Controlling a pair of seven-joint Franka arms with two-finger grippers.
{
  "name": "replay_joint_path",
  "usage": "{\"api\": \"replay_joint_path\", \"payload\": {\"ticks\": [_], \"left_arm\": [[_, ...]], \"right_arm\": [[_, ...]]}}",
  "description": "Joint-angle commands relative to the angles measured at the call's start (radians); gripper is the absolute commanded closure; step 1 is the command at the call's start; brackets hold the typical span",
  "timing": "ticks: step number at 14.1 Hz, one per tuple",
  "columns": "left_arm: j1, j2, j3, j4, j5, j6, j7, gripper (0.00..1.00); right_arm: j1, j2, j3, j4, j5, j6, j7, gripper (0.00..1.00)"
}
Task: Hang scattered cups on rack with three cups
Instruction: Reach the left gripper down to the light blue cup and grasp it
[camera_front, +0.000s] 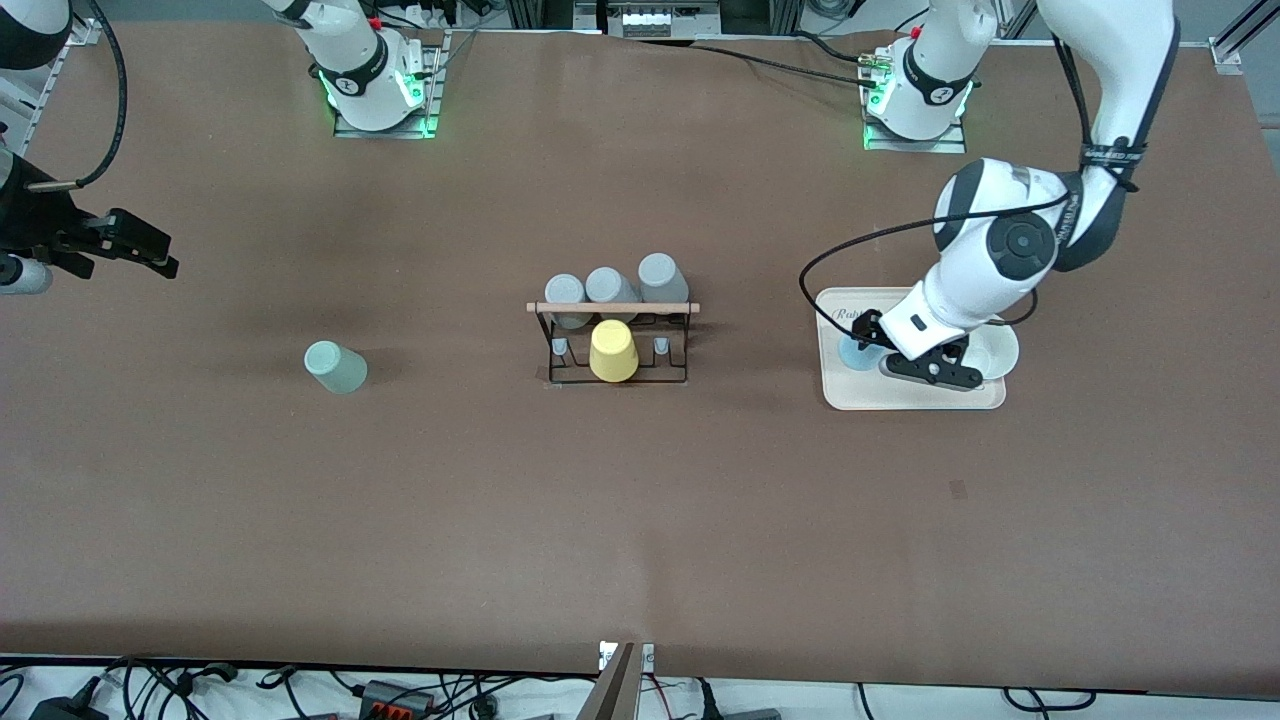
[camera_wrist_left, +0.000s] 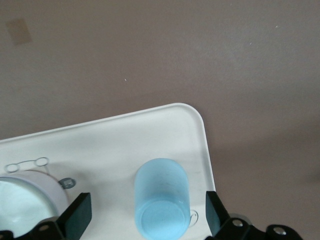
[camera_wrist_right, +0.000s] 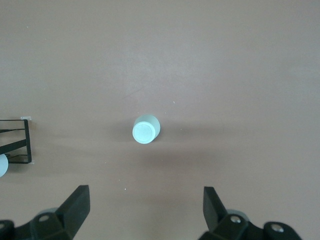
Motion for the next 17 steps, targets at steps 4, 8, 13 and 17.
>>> {"api": "replay_joint_path", "payload": {"ticks": [4,8,13,17], "left_arm": [[0.01,0.006,-0.025,-0.094,0.006,0.082,-0.025,0.0],[0.01,0.02,-0.025,-0.105,0.007,0.097,-0.025,0.1],[0.01,0.016,-0.027,-0.099,0.007,0.088,-0.024,0.65],[0.015,-0.05,-0.027,0.025,0.007,-0.034,-0.019,0.69]], "right_arm": [[-0.011,-0.008,0.01,-0.006,-0.007,-0.002,0.002,0.0],[-0.012,-0.008,0.01,-0.006,-0.007,-0.004,0.002,0.0],[-0.012,-0.008,0.01,-0.004,-0.007,-0.004,0.002,0.0],[-0.011,-0.009,0.01,-0.004,-0.007,-0.004,0.004,0.0]]}}
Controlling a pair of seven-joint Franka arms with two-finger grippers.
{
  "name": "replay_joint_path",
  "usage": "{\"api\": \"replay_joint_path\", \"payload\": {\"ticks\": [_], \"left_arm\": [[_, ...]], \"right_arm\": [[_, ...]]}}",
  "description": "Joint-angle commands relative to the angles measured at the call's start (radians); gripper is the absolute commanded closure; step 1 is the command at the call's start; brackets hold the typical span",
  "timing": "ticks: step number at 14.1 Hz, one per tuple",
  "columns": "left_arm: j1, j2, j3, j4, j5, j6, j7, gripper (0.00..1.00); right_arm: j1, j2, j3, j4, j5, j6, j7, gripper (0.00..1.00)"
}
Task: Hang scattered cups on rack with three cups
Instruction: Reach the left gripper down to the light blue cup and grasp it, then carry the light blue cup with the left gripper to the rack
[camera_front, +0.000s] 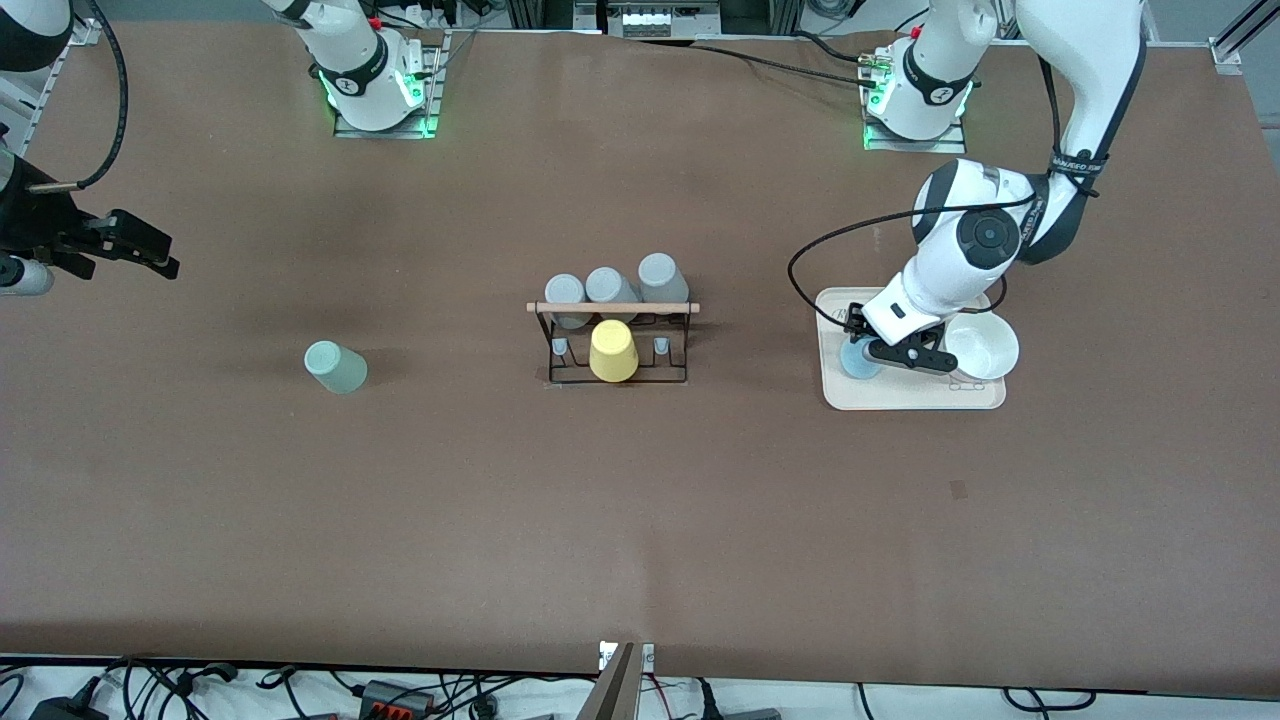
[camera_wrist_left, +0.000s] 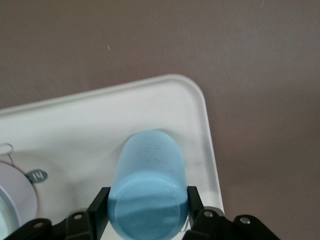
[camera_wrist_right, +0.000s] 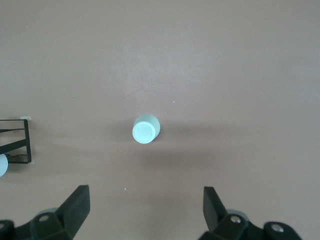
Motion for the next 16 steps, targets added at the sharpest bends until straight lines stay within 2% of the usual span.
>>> {"api": "replay_joint_path", "payload": {"ticks": [1,3,4,8,10,12,16], "left_arm": [[0.005,-0.054,-0.013,0.174,0.009,-0.233,-0.012,0.69],[-0.024,-0.017,-0.028,0.366,0.007,-0.418,-0.045,0.69],[-0.052,0.012,-0.03,0.465,0.009,-0.464,-0.091,0.69],[-0.202,0.166,-0.03,0.76,0.006,-0.489,-0.355,0.69],[-0.273,0.223,-0.03,0.834,0.006,-0.508,-0.517,0.69],[-0.322,0.251,-0.03,0.862,0.006,-0.506,-0.677,0.69],[-0.417,0.267,-0.022,0.862,0.018,-0.506,-0.895,0.69]], "right_arm": [[-0.01,-0.01,0.01,-0.004,-0.007,-0.004,0.004,0.0],[-0.012,-0.01,0.01,-0.004,-0.007,-0.005,0.004,0.0],[-0.01,-0.01,0.01,-0.004,-0.007,-0.005,0.004,0.0],[-0.01,-0.01,0.01,-0.004,-0.008,-0.004,0.004,0.0],[-0.01,-0.007,0.01,-0.004,-0.008,-0.001,0.004,0.0],[-0.009,-0.007,0.01,-0.004,-0.007,-0.001,0.004,0.0],[-0.01,-0.007,0.01,-0.004,-0.008,-0.002,0.004,0.0]]}}
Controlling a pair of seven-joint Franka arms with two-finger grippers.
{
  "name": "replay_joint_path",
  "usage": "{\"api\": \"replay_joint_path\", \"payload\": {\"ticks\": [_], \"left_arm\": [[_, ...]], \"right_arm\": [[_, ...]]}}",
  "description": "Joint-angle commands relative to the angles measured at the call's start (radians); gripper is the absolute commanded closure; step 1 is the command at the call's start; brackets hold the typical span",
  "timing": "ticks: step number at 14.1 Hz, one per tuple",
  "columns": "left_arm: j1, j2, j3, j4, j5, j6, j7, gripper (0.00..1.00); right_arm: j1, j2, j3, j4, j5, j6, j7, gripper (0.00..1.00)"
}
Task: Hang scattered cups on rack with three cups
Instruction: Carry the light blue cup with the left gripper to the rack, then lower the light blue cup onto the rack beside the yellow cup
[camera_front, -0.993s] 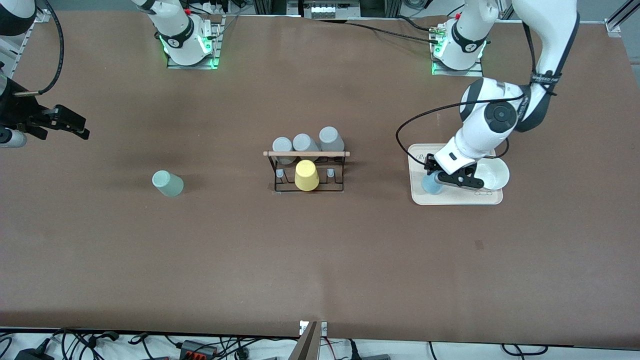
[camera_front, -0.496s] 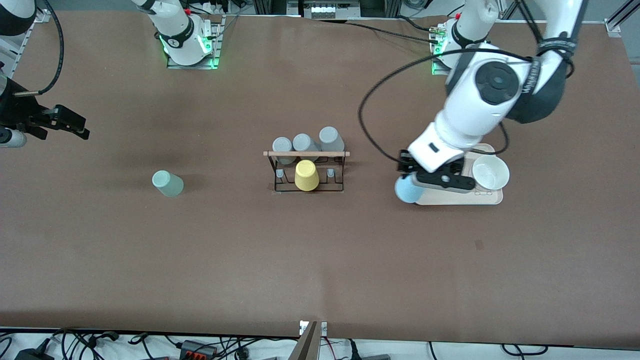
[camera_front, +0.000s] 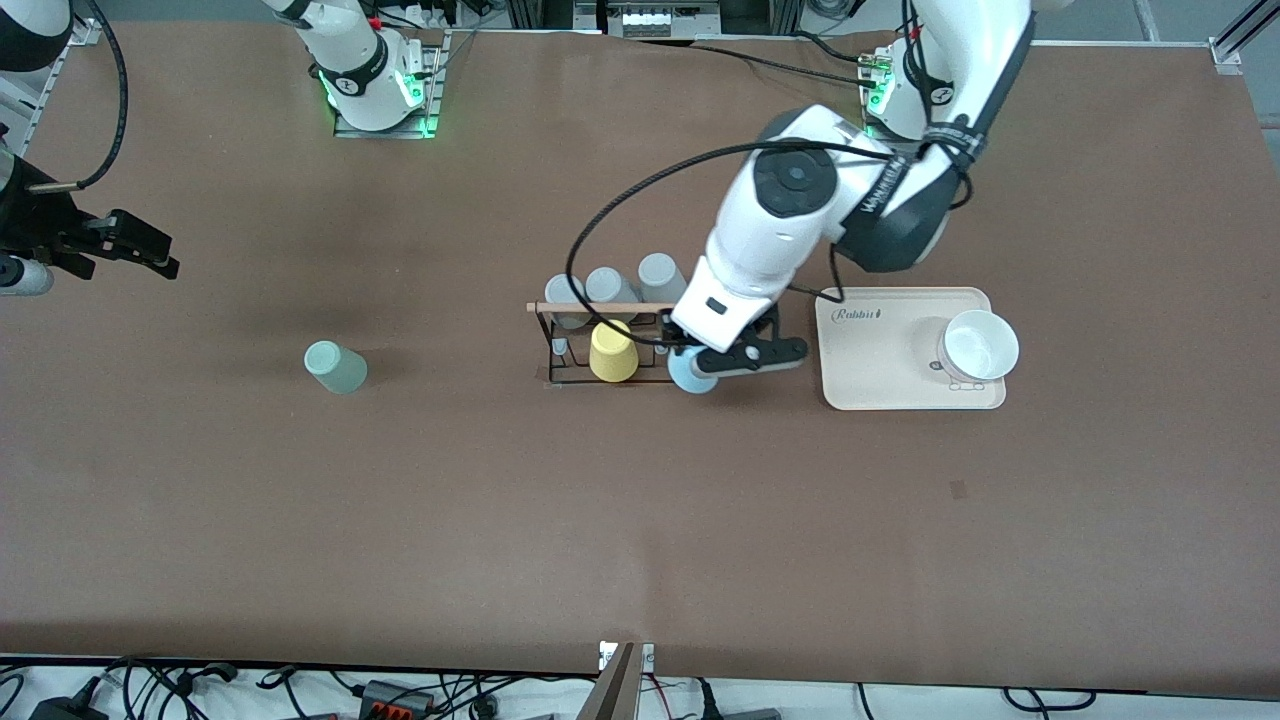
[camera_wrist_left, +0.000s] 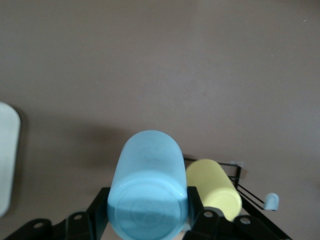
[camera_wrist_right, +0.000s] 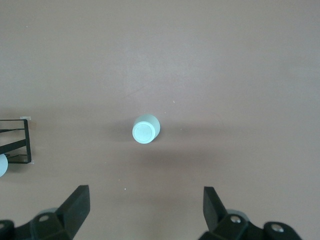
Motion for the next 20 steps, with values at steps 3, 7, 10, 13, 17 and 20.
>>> {"api": "replay_joint_path", "payload": {"ticks": [3,7,10,13,17,20], "left_arm": [[-0.055,0.027,0.013,0.037,0.019,-0.027,-0.098,0.7],[-0.066,0.049,0.01,0.039,0.063,-0.022,-0.101,0.7],[-0.069,0.07,0.007,0.039,0.073,-0.021,-0.095,0.7],[-0.072,0.087,0.006,0.039,0.07,-0.021,-0.098,0.7],[-0.073,0.112,0.004,0.036,0.068,0.045,-0.087,0.71],[-0.089,0.135,0.004,0.036,0.068,0.065,-0.093,0.71]], "right_arm": [[-0.01,-0.007,0.01,-0.004,-0.008,0.001,0.004,0.0],[-0.009,-0.007,0.01,-0.004,-0.013,0.005,0.001,0.0],[-0.009,-0.001,0.012,-0.001,-0.013,-0.005,-0.004,0.0],[-0.009,0.001,0.012,-0.003,-0.013,-0.005,-0.002,0.0],[-0.009,0.002,0.01,-0.004,-0.013,-0.001,-0.004,0.0],[-0.009,0.004,0.012,-0.009,-0.013,-0.002,-0.004,0.0]]}}
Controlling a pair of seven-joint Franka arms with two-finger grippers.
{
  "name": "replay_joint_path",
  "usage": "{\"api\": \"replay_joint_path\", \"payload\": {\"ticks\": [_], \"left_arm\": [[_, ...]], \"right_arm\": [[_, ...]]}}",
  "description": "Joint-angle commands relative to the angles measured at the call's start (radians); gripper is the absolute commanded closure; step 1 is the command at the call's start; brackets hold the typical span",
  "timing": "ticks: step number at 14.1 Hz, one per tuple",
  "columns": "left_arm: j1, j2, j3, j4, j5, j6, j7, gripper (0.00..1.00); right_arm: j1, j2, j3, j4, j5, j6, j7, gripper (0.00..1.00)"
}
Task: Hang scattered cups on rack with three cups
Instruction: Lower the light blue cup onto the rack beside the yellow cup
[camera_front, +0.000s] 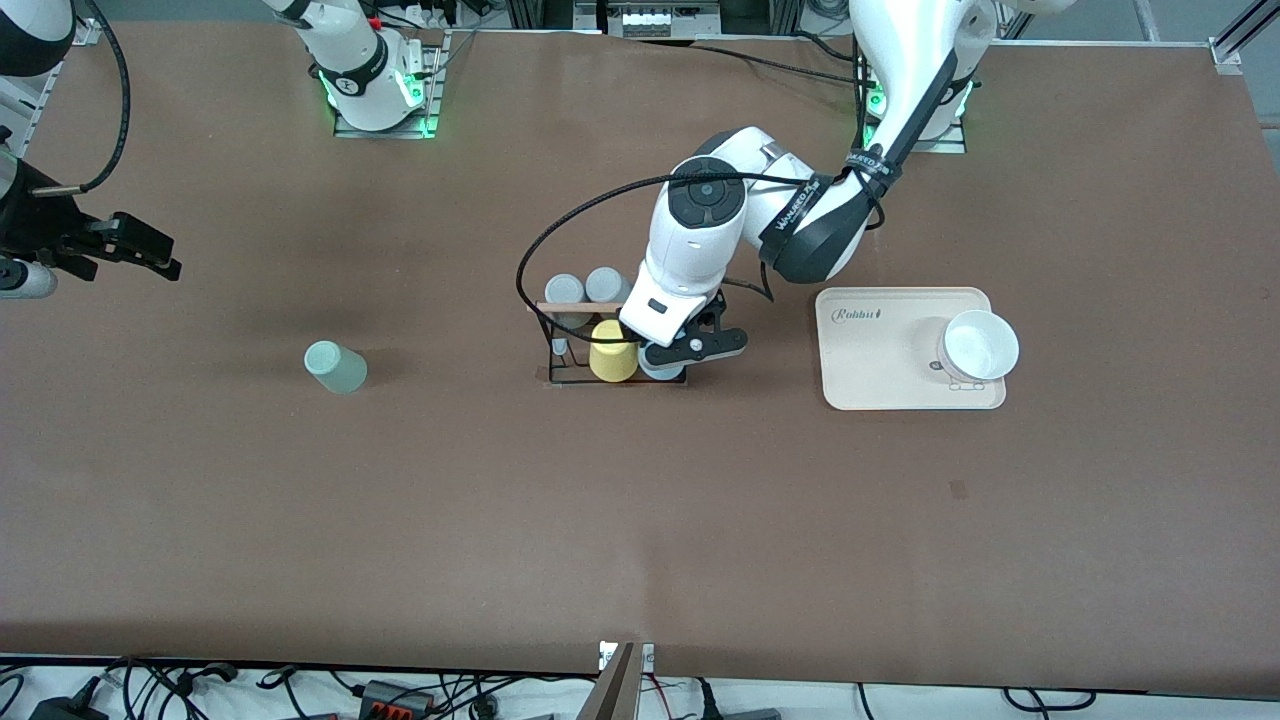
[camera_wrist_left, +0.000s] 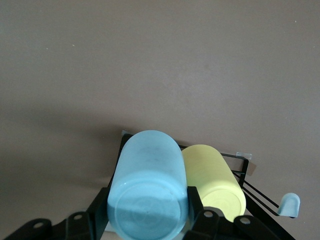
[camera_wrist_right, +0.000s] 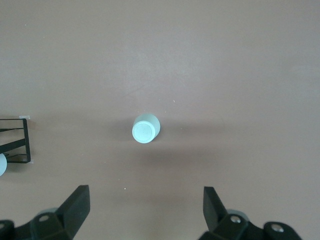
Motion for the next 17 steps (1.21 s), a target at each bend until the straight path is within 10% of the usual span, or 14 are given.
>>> {"api": "replay_joint_path", "payload": {"ticks": [1,7,11,17], "left_arm": [[-0.016,0.031,0.002,0.032,0.023,0.002,-0.005,0.71],[-0.017,0.036,0.002,0.029,0.024,0.001,0.003,0.68],[-0.017,0.036,0.002,0.029,0.026,0.002,0.004,0.0],[-0.009,0.024,0.007,0.032,0.027,-0.01,0.059,0.0]], "right_arm": [[-0.009,-0.005,0.012,-0.009,-0.013,-0.004,-0.002,0.0],[-0.009,0.001,0.012,-0.011,-0.013,-0.007,-0.004,0.0],[-0.009,0.004,0.012,-0.012,-0.013,-0.007,-0.004,0.0],[-0.009,0.01,0.012,-0.017,-0.013,-0.007,-0.002,0.0]]}}
